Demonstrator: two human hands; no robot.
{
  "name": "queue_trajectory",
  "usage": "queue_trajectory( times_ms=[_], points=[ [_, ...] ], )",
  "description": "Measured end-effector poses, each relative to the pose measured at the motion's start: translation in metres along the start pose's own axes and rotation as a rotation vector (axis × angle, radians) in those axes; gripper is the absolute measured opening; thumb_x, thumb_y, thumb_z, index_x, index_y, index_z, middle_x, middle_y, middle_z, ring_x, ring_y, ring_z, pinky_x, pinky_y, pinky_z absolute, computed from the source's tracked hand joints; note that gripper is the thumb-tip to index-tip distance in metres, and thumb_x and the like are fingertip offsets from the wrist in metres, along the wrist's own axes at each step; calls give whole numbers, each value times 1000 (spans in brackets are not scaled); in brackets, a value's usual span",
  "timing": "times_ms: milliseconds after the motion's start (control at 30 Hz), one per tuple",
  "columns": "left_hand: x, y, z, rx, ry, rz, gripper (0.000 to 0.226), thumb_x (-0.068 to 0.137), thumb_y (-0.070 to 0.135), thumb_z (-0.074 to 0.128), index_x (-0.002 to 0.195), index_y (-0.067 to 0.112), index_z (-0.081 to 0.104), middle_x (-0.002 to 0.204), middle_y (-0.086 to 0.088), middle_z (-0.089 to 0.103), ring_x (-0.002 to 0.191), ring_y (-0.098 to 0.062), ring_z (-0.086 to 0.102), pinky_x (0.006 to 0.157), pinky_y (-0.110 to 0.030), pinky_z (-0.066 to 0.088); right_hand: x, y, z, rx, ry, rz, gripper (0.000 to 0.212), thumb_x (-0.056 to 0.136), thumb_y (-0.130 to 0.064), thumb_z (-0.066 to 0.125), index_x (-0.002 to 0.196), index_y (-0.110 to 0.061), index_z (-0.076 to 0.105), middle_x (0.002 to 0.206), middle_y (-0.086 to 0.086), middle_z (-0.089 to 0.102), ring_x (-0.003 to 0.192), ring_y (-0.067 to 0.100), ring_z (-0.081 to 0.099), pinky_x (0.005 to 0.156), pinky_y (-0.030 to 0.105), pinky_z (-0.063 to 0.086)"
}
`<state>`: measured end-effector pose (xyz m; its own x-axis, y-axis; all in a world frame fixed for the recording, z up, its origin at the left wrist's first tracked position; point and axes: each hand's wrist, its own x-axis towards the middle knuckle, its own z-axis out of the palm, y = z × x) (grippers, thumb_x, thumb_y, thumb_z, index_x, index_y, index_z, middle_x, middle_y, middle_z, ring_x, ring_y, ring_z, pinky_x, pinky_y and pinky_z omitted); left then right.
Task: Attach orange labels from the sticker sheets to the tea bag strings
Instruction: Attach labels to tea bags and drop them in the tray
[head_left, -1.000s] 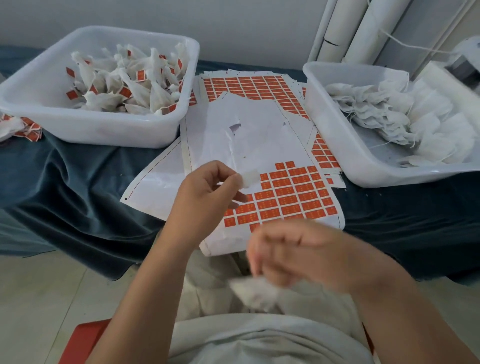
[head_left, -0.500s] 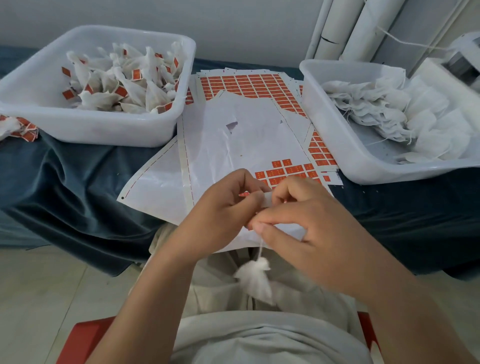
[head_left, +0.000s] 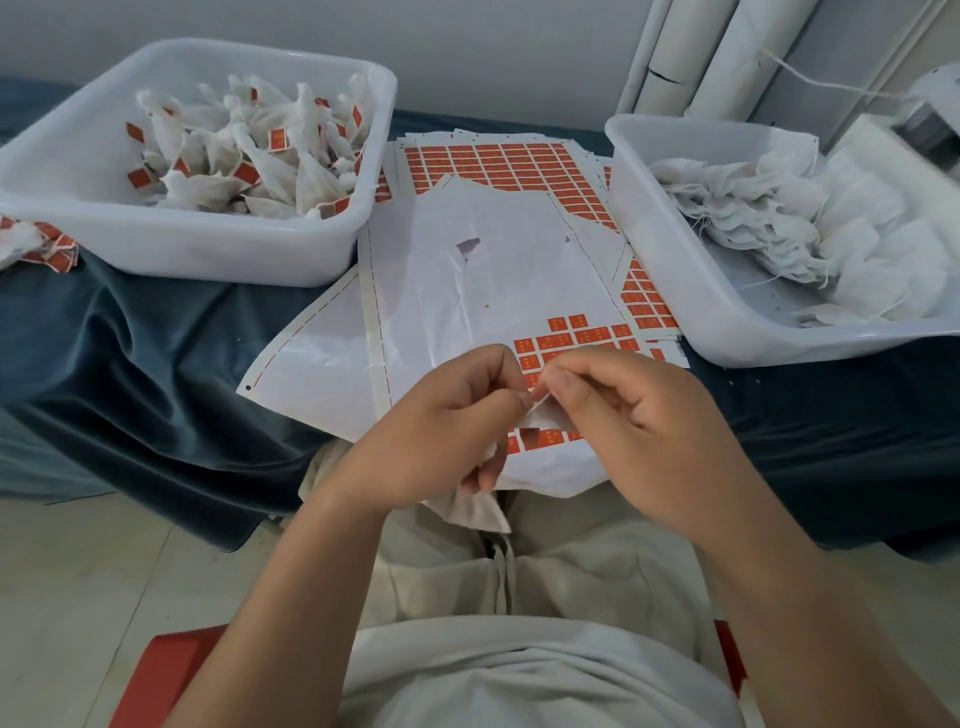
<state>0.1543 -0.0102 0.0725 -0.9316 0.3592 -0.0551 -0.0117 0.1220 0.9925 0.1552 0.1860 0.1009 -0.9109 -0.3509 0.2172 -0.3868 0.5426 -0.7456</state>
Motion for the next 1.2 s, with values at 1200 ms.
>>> queue_trajectory(
  times_ms=[1200],
  points=[
    [7,-5,5,219,402,199,19,105,25,63,108,35,79,74,21,70,58,-3,56,56,-16,49,3,10,18,-8,172,-8,26,107,-35,50,103,-21,72,90,-13,72,87,5,70,69,19,52]
  ],
)
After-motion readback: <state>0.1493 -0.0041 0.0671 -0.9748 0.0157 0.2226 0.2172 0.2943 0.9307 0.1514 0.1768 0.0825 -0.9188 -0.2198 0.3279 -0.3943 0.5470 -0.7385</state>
